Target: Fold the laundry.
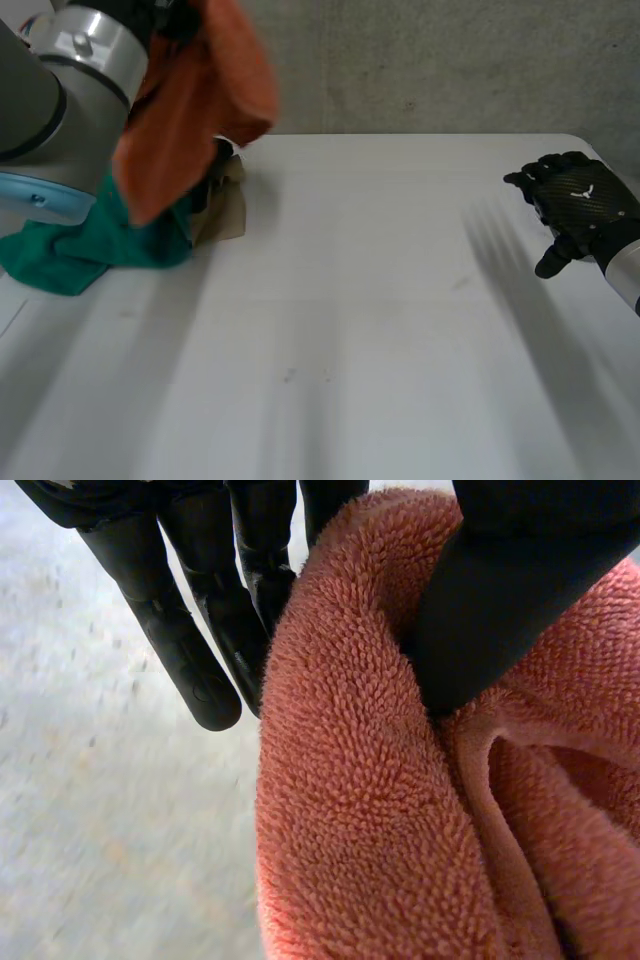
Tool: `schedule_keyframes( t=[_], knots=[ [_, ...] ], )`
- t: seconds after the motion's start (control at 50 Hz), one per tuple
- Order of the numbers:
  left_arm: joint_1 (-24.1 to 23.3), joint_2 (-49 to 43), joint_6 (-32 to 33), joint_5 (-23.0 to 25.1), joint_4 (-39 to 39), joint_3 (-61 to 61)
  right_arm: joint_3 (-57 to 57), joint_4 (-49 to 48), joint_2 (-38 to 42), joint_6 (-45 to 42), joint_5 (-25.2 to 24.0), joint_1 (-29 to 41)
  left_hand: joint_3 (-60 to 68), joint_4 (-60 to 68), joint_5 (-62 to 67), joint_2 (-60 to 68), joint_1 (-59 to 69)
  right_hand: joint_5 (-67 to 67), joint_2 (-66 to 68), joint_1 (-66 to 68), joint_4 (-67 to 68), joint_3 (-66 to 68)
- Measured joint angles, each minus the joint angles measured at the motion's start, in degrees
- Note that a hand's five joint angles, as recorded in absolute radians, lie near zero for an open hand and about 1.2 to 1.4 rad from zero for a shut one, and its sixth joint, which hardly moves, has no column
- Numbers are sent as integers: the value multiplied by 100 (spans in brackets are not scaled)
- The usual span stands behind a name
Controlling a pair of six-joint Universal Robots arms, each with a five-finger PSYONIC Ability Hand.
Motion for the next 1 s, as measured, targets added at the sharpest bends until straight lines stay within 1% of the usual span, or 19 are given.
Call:
schedule_keyframes(
  t=[0.12, 0.22, 0.28, 0.4, 0.42, 0.44, 0.46, 0.48, 0.5, 0.52, 0.58, 0.64, 0.76, 0.82, 0.84, 0.9, 0.94, 1.0],
  knots=[
    [-410, 214, -736, -9, -362, 46, -101, 28, 0, 595, 186, -11, 0, 4, 0, 0, 0, 0, 0, 0, 0, 0],
    [-527, 80, -1145, -25, -691, -35, -129, 48, 6, 1039, 235, -18, 0, 4, 0, 0, 0, -1, 3, 0, 0, 0],
    [-547, -150, -1268, -39, -912, -190, -129, 71, 8, 1210, 240, -16, 0, 4, 0, 0, 0, 0, 3, 0, 0, 0],
    [-534, -1050, -1321, -78, -1410, -779, -101, 263, 29, 1314, 223, 19, -34, -31, -24, -71, -49, 0, 3, 0, 0, 0],
    [-532, -1175, -1323, -84, -1468, -855, -99, 299, 37, 1309, 221, 26, -429, -384, -201, -400, -283, -1, 3, 0, 0, 0],
    [-528, -1342, -1326, -90, -1547, -957, -94, 364, 58, 1295, 219, 37, -1256, -1302, -874, -1207, -1126, -1, 3, 0, 0, 0],
    [-526, -1412, -1327, -92, -1580, -1002, -91, 395, 71, 1286, 220, 42, -1256, -1302, -874, -1207, -1126, 0, 3, 0, 0, 0],
    [-523, -1530, -1329, -95, -1635, -1088, -91, 445, 108, 1270, 222, 52, -2334, -2418, -1914, -2413, -2321, 0, 3, 0, 0, 0],
    [-523, -1530, -1329, -95, -1635, -1088, -91, 445, 108, 1270, 222, 52, -2334, -2418, -1914, -2413, -2321, 0, 3, 0, 0, 0],
    [-518, -1676, -1331, -103, -1707, -1226, -93, 528, 215, 1244, 231, 78, -3864, -3978, -3458, -3832, -3898, 0, 3, 0, 0, 0],
    [-507, -1693, -1335, -131, -1730, -1382, -100, 614, 344, 1221, 238, 140, -4835, -4966, -4451, -4790, -4517, 0, 3, 0, 0, 0],
    [-471, -1545, -1338, -193, -1695, -1519, -119, 742, 485, 1179, 248, 294, -4993, -5096, -4608, -4914, -4565, 0, 3, 0, 0, 0],
    [-153, -776, -1314, -483, -1348, -2153, -141, 1033, 556, 753, 265, 610, -4993, -5096, -4618, -4923, -4565, 0, 3, 0, 0, 0],
    [11, -441, -1290, -562, -1152, -2550, -125, 1154, 559, 252, 270, 687, -4993, -5096, -4618, -4923, -4565, 7, 7, 7, 14, 16],
    [95, -289, -1279, -586, -1049, -2779, -116, 1193, 566, -33, 273, 708, -4990, -5093, -4611, -4921, -4565, 54, 69, 28, 67, 76],
    [224, -118, -1266, -597, -902, -3141, -102, 1233, 600, -513, 268, 726, -4954, -5056, -4553, -4882, -4535, 279, 304, 130, 322, 333],
    [342, -57, -1254, -551, -788, -3450, -103, 1238, 678, -885, 251, 747, -4823, -4890, -4326, -4751, -4432, 494, 507, 437, 532, 534],
    [443, -93, -1232, -420, -699, -3652, -133, 1220, 836, -1120, 230, 791, -4769, -4829, -4257, -4701, -4389, 687, 657, 649, 727, 726]
  ],
)
